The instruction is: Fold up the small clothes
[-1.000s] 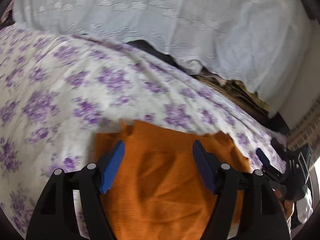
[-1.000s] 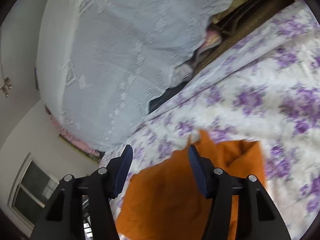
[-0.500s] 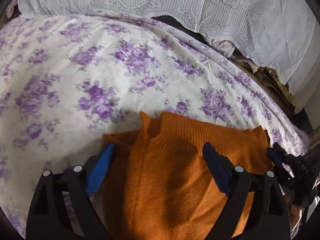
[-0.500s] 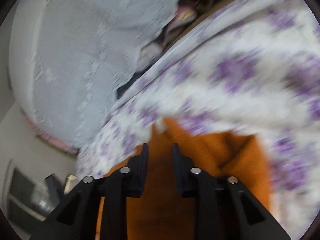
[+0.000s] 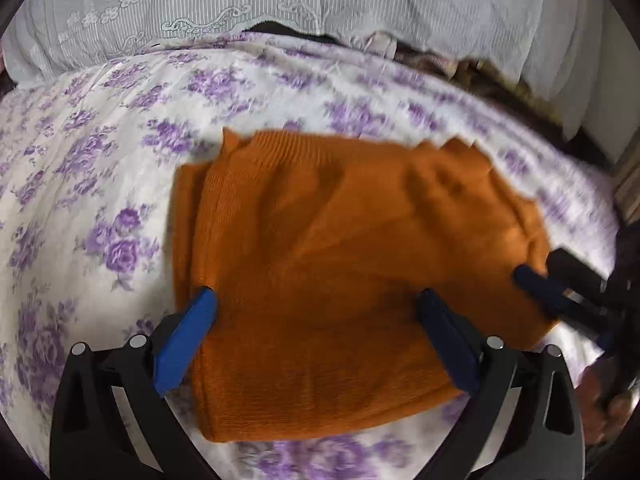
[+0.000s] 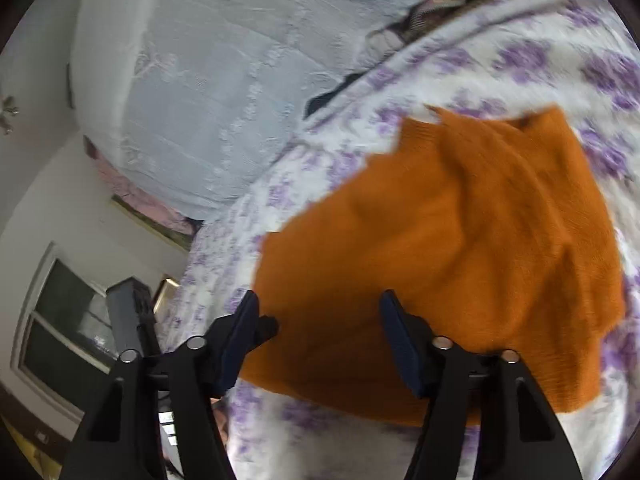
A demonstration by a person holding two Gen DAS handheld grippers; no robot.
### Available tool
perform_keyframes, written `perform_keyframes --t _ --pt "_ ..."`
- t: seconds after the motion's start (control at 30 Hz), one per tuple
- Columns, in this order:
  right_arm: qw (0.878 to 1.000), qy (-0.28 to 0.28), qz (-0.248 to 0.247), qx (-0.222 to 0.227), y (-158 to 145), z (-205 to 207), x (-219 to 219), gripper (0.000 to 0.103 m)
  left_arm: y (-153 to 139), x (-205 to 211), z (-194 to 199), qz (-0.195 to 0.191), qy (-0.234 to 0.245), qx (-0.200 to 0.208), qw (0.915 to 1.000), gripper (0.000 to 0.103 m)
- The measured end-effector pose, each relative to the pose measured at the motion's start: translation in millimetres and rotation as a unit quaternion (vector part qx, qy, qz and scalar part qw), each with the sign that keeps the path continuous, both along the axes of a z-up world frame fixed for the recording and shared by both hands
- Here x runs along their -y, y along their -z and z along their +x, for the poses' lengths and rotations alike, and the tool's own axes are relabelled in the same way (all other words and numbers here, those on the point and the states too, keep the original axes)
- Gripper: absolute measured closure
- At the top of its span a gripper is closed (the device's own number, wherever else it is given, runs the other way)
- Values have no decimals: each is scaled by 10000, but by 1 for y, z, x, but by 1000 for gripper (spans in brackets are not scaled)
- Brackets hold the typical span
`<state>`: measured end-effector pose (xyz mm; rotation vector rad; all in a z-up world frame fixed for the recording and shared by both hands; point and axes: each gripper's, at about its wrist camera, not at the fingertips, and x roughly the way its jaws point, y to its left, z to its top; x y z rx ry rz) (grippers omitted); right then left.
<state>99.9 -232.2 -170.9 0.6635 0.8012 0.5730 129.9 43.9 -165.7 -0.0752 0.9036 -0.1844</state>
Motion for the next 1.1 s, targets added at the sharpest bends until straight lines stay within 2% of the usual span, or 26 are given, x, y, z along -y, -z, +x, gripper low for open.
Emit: perform_keyframes --t 0.07,0.1,0.13,0.17,0.23,0.3,0.33,0.37,0.4,0.47,0.5,0.57,0.63,0.67,0.73,0.77,0.8,0.87,0.9,0.97,1.03,1.1 --pt "9992 328 156 -173 7 -5 24 71 -3 4 -10 418 -123 144 9989 4" --pt "9984 497 165 -207 7 -6 34 74 -3 1 -15 712 -318 173 9968 4" --pt "9973 692 92 -244 12 -8 44 78 -1 -5 -20 786 -412 141 9960 4" --pt "9947 989 -104 -273 14 -13 55 83 1 -13 -23 726 -487 48 9962 4" --pt "9923 1196 21 -312 18 -18 74 86 3 -39 -28 280 -752 -252 9965 4" --pt "9888 1462 -222 -193 6 -32 78 75 -5 -55 -37 61 -937 -171 9954 5" --pt "9885 1460 -395 -39 -2 -39 74 53 -11 -58 -42 78 -970 -52 9952 5" --pt "9879 1394 -639 231 -14 -49 61 44 -16 -57 -48 115 -955 81 9953 5" --pt "9885 1207 -767 496 -24 -59 47 44 -24 -50 -58 144 -820 294 9961 5" --pt "9918 529 -866 774 -33 -68 11 42 -31 -33 -66 120 -484 470 9977 5" --pt "9926 243 -906 775 -33 -70 -3 42 -32 -22 -68 131 -301 512 9981 5" --pt "9917 -107 -1080 690 -23 -69 -25 42 -26 -6 -66 383 -257 486 9978 5" --pt "9887 -10 -1458 335 -7 -61 -26 42 3 6 -50 896 -266 64 9956 4" --pt "9903 96 -1388 29 2 -54 -21 51 16 8 -43 1032 -288 -160 9941 4" --pt "9963 300 -771 -217 9 -50 0 56 15 -9 -40 430 -375 -327 9978 4" --pt "9960 410 -765 -218 8 -53 8 55 12 -14 -41 332 -395 -370 9980 4" --pt "9944 560 -882 -148 2 -58 12 55 10 -20 -43 296 -506 -362 9976 4" --pt "9893 808 -1203 157 -15 -71 14 43 1 -25 -48 395 -752 -223 9961 4" --pt "9876 805 -1307 331 -25 -75 10 43 -5 -25 -49 434 -767 -133 9960 5" --pt "9809 768 -1661 657 -45 -75 -5 32 -22 -18 -52 522 -773 173 9955 5" --pt "9691 806 -2138 927 -63 -69 -24 28 -40 -8 -52 763 -807 480 9926 5" --pt "9605 870 -2452 989 -71 -51 -41 27 -48 2 -41 952 -790 546 9908 5"
